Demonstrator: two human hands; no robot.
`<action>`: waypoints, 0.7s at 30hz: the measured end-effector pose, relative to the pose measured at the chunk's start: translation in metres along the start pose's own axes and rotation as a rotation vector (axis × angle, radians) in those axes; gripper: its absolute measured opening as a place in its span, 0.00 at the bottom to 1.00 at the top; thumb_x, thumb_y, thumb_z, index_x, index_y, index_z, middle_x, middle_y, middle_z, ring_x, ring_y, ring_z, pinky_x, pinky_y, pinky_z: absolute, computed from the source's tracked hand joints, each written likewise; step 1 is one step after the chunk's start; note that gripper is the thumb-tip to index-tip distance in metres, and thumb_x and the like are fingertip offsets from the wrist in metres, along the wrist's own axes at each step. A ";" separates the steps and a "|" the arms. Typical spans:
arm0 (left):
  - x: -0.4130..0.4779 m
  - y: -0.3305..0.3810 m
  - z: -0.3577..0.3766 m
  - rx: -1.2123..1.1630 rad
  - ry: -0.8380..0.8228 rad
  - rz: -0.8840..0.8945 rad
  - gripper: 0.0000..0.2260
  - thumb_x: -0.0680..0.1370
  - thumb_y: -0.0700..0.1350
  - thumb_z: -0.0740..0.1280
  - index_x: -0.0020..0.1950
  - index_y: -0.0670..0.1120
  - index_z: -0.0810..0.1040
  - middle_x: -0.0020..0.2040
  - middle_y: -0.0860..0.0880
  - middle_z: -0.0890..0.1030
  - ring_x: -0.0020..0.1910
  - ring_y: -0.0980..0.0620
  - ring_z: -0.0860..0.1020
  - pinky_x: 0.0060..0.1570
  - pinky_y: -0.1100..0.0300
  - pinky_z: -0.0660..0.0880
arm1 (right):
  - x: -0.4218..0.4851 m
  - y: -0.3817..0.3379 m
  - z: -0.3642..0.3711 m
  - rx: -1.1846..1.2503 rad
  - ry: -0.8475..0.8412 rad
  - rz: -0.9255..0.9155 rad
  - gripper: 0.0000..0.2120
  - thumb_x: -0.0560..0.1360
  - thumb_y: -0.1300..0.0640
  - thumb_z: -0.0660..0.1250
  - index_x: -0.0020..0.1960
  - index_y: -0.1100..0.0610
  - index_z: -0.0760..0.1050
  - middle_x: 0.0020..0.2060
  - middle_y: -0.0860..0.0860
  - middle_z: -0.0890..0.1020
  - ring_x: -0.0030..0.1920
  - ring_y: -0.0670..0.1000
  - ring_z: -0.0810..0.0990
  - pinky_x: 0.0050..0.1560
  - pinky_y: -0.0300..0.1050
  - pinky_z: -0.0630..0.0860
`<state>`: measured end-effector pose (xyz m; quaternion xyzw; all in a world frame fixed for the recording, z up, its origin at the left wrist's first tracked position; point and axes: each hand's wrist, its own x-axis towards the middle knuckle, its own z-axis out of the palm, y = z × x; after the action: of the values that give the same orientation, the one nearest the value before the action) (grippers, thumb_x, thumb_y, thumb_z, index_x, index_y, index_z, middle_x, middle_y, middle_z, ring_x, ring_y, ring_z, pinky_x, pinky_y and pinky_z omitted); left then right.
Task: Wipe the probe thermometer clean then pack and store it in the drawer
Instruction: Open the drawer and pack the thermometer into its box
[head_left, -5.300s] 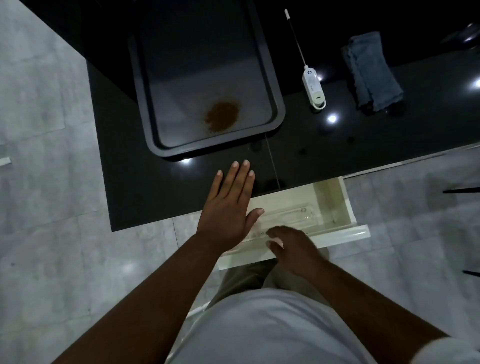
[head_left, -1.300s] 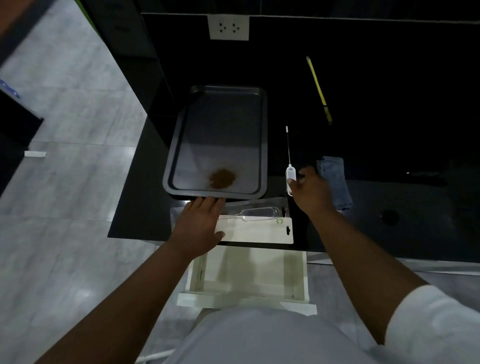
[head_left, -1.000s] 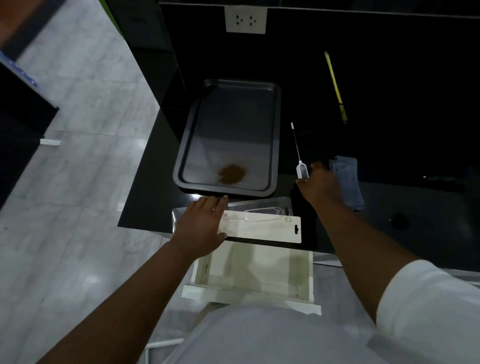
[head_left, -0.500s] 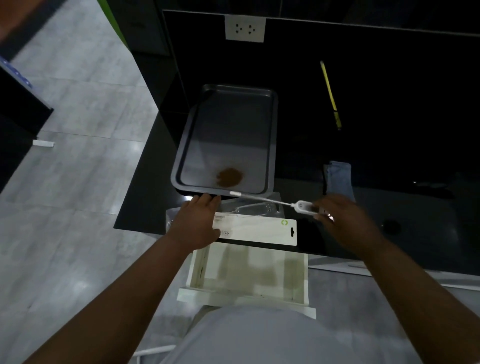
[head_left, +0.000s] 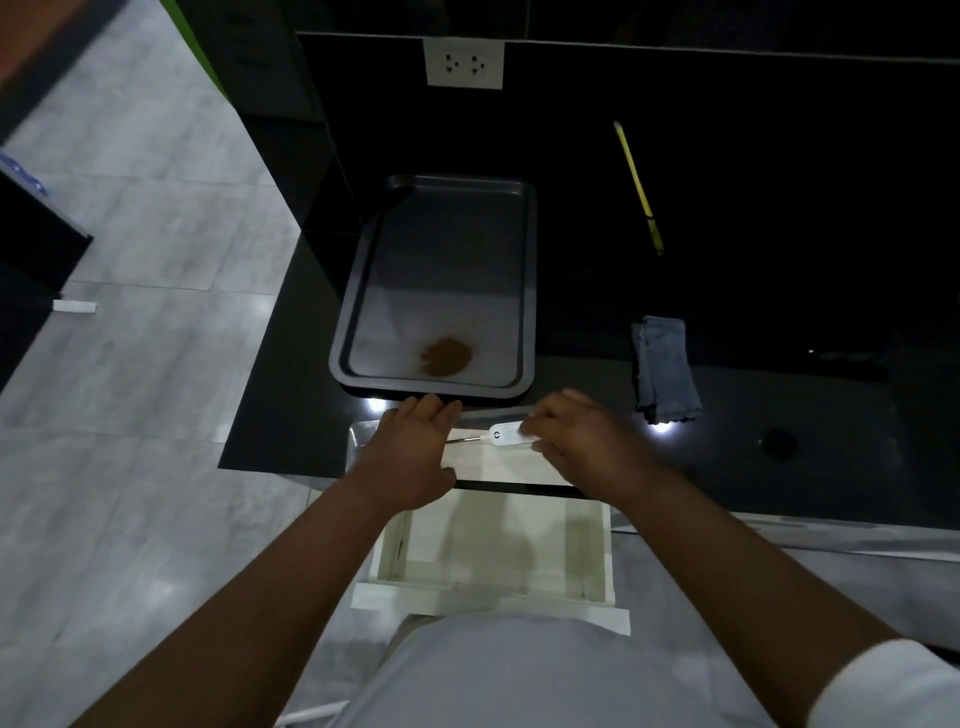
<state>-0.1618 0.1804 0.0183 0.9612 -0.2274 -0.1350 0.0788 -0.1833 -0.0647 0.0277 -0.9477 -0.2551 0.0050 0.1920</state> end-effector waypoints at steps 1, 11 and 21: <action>0.000 0.000 0.000 -0.011 -0.002 -0.006 0.38 0.69 0.52 0.71 0.75 0.48 0.60 0.68 0.47 0.68 0.66 0.45 0.66 0.63 0.50 0.66 | 0.002 -0.002 0.002 -0.003 -0.007 0.004 0.11 0.72 0.61 0.68 0.54 0.58 0.80 0.48 0.54 0.79 0.50 0.56 0.75 0.44 0.52 0.77; -0.006 -0.008 0.001 -0.115 0.059 -0.025 0.37 0.67 0.49 0.72 0.74 0.47 0.63 0.68 0.47 0.69 0.65 0.45 0.66 0.63 0.51 0.65 | 0.005 -0.003 -0.001 -0.092 0.017 0.040 0.26 0.70 0.44 0.70 0.65 0.54 0.73 0.62 0.52 0.74 0.64 0.55 0.68 0.58 0.53 0.70; -0.003 -0.004 0.002 -0.062 0.076 0.029 0.37 0.67 0.52 0.73 0.73 0.48 0.63 0.67 0.47 0.70 0.64 0.45 0.68 0.63 0.50 0.66 | 0.010 -0.005 0.009 -0.097 -0.152 0.123 0.37 0.69 0.46 0.71 0.73 0.50 0.59 0.65 0.50 0.69 0.64 0.53 0.65 0.63 0.51 0.65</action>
<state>-0.1626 0.1853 0.0162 0.9593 -0.2339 -0.1042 0.1188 -0.1777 -0.0529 0.0221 -0.9666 -0.2103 0.0763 0.1254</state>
